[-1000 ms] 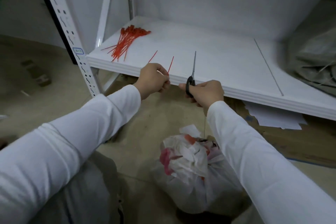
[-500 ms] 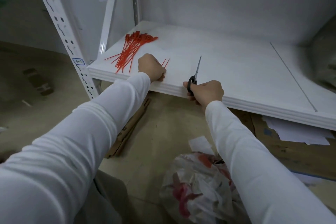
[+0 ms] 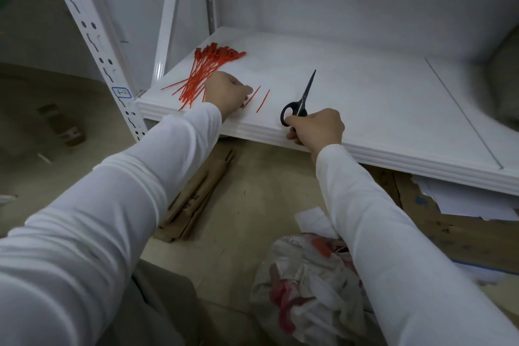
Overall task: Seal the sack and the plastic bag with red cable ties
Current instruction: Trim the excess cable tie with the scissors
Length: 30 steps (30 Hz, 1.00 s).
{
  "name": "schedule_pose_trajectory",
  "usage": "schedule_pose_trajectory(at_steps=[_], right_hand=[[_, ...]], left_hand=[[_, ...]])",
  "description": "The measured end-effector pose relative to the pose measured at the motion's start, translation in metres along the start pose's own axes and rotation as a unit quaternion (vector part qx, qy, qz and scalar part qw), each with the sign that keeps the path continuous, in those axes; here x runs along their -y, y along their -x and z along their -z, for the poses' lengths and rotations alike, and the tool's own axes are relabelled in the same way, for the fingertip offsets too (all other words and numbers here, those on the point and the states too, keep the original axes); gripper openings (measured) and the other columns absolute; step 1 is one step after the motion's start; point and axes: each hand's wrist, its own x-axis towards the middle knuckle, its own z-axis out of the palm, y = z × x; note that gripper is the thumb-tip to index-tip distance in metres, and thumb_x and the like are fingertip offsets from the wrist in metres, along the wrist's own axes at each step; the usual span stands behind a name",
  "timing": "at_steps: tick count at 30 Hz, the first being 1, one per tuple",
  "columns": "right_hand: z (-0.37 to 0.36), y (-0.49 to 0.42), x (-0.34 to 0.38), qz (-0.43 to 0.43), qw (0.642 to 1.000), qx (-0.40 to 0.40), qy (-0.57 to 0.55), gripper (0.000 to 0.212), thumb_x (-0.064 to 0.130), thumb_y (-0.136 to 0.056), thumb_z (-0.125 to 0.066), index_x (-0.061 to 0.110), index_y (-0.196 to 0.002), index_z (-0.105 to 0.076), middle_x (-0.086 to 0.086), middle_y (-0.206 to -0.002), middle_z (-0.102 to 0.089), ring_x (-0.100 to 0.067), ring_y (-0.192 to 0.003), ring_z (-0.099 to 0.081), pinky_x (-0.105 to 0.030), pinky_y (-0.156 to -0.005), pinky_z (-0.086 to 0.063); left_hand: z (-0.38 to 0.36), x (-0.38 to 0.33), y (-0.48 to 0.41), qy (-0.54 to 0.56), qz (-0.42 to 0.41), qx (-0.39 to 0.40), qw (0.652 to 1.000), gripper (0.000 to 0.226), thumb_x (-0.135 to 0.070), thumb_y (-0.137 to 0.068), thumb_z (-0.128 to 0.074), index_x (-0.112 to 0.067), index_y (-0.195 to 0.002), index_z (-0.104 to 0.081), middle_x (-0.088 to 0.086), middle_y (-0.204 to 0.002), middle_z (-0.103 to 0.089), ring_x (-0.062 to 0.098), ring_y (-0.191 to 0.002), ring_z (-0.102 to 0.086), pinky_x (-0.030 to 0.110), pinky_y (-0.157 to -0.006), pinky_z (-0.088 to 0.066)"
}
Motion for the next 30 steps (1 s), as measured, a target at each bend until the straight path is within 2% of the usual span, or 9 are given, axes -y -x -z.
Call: schedule_pose_trajectory(at_steps=[3, 6, 9, 11, 15, 19, 22, 27, 30], right_hand=[[0.006, -0.001, -0.001, 0.025, 0.999, 0.007, 0.022, 0.026, 0.018, -0.078, -0.065, -0.008, -0.083, -0.070, -0.016, -0.074, -0.072, -0.026, -0.072, -0.070, -0.040, -0.079, -0.058], [0.004, -0.003, -0.001, 0.045, 0.998, 0.026, 0.046, 0.024, 0.013, -0.078, -0.059, -0.007, -0.085, -0.070, -0.020, -0.083, -0.072, -0.035, -0.085, -0.068, -0.046, -0.082, -0.056], [0.006, -0.003, -0.004, 0.054, 0.995, 0.047, 0.068, 0.023, 0.006, -0.078, -0.055, -0.005, -0.090, -0.071, -0.019, -0.092, -0.071, -0.036, -0.091, -0.066, -0.047, -0.086, -0.054], [0.009, -0.002, -0.007, 0.058, 0.994, 0.067, 0.061, 0.024, 0.004, -0.079, -0.053, 0.004, -0.090, -0.074, -0.013, -0.097, -0.072, -0.033, -0.096, -0.064, -0.045, -0.088, -0.054], [0.012, 0.001, -0.008, 0.063, 0.992, 0.104, 0.040, 0.034, 0.006, -0.078, -0.049, 0.024, -0.091, -0.075, -0.001, -0.101, -0.072, -0.026, -0.101, -0.063, -0.044, -0.093, -0.052], [0.017, 0.006, -0.008, 0.066, 0.992, 0.107, 0.029, 0.042, 0.009, -0.077, -0.046, 0.018, -0.108, -0.073, -0.002, -0.114, -0.069, -0.027, -0.108, -0.062, -0.044, -0.097, -0.050], [0.021, 0.008, -0.008, 0.069, 0.991, 0.107, 0.028, 0.038, 0.004, -0.084, -0.046, 0.014, -0.109, -0.072, -0.004, -0.113, -0.069, -0.026, -0.104, -0.065, -0.044, -0.097, -0.051], [0.033, 0.008, -0.015, 0.057, 0.992, 0.112, 0.021, 0.033, 0.005, -0.086, -0.047, 0.015, -0.106, -0.071, 0.004, -0.095, -0.069, -0.015, -0.083, -0.071, -0.040, -0.090, -0.056], [0.041, 0.009, -0.019, 0.057, 0.992, 0.111, 0.025, 0.030, 0.006, -0.087, -0.048, 0.014, -0.105, -0.070, 0.003, -0.097, -0.069, -0.013, -0.079, -0.072, -0.037, -0.088, -0.056]], left_hand=[[-0.007, -0.010, 0.017, -0.004, -0.035, 0.079, 0.996, 0.021, -0.025, -0.083, -0.070, -0.005, -0.082, -0.074, 0.004, -0.075, -0.071, 0.009, -0.052, -0.057, 0.018, -0.046, -0.045], [-0.020, -0.012, 0.026, -0.018, -0.051, 0.125, 0.991, 0.028, -0.033, -0.083, -0.070, -0.005, -0.082, -0.075, 0.003, -0.074, -0.072, 0.009, -0.049, -0.055, 0.017, -0.044, -0.044], [-0.032, -0.014, 0.032, -0.041, -0.081, 0.124, 0.988, 0.027, -0.034, -0.079, -0.076, -0.006, -0.081, -0.075, 0.002, -0.074, -0.070, 0.009, -0.055, -0.057, 0.016, -0.050, -0.044], [-0.036, -0.013, 0.034, -0.078, -0.125, 0.113, 0.983, 0.025, -0.030, -0.076, -0.079, -0.008, -0.086, -0.073, 0.000, -0.078, -0.068, 0.010, -0.068, -0.059, 0.016, -0.060, -0.046], [-0.040, -0.008, 0.038, -0.173, -0.204, 0.140, 0.953, 0.025, -0.037, -0.074, -0.078, -0.019, -0.089, -0.072, -0.003, -0.093, -0.069, 0.013, -0.090, -0.061, 0.032, -0.086, -0.051], [-0.042, -0.007, 0.039, -0.231, -0.192, 0.101, 0.949, 0.016, -0.037, -0.077, -0.075, -0.023, -0.083, -0.071, -0.007, -0.092, -0.064, 0.016, -0.090, -0.059, 0.028, -0.075, -0.045], [-0.039, -0.007, 0.036, -0.249, -0.171, 0.079, 0.950, 0.012, -0.032, -0.079, -0.074, -0.021, -0.082, -0.070, -0.003, -0.093, -0.062, 0.020, -0.088, -0.058, 0.028, -0.072, -0.043], [-0.034, -0.004, 0.031, -0.268, -0.147, 0.055, 0.951, 0.011, -0.027, -0.082, -0.070, -0.017, -0.079, -0.066, 0.003, -0.091, -0.065, 0.026, -0.085, -0.061, 0.033, -0.076, -0.051], [-0.029, -0.002, 0.029, -0.270, -0.135, 0.033, 0.953, 0.010, -0.021, -0.085, -0.066, -0.012, -0.085, -0.068, 0.006, -0.092, -0.064, 0.028, -0.085, -0.061, 0.034, -0.076, -0.051]])
